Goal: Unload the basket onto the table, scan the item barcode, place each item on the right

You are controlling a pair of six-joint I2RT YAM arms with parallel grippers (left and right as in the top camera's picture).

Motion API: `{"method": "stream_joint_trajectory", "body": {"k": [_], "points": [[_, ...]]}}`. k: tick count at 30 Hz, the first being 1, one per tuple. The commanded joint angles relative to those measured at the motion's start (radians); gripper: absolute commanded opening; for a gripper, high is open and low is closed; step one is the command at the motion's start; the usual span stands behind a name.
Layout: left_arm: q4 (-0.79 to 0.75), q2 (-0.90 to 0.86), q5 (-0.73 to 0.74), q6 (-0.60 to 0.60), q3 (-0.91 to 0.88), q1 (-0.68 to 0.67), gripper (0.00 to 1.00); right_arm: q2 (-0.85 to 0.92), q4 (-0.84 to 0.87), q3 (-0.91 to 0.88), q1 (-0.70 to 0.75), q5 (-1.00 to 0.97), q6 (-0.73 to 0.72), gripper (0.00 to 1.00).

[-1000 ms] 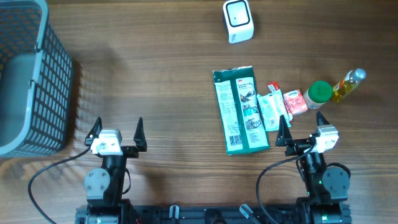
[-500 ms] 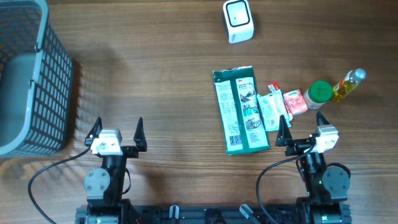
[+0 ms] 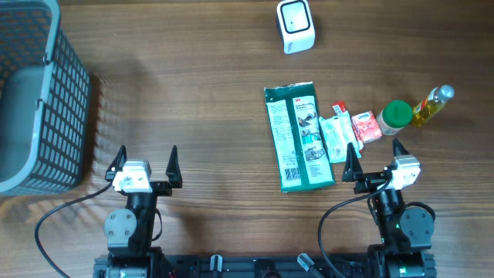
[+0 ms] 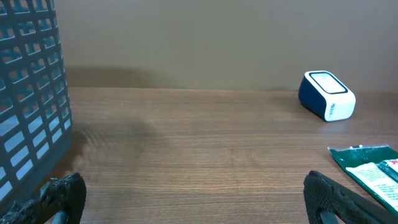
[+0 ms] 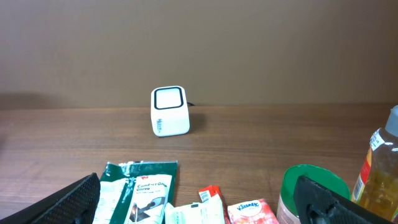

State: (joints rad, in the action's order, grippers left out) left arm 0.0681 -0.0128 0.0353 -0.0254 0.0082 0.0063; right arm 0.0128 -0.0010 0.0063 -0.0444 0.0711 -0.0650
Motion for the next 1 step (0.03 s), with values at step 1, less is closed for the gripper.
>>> {"method": "stream_joint_trajectory", "body": {"k": [1], "points": [[0.006,0.006,0.023,-0.019,-0.002,-0.005,1.0,-0.008,0.003,-0.001,0.005,0.002,0.012,1.0]]}}
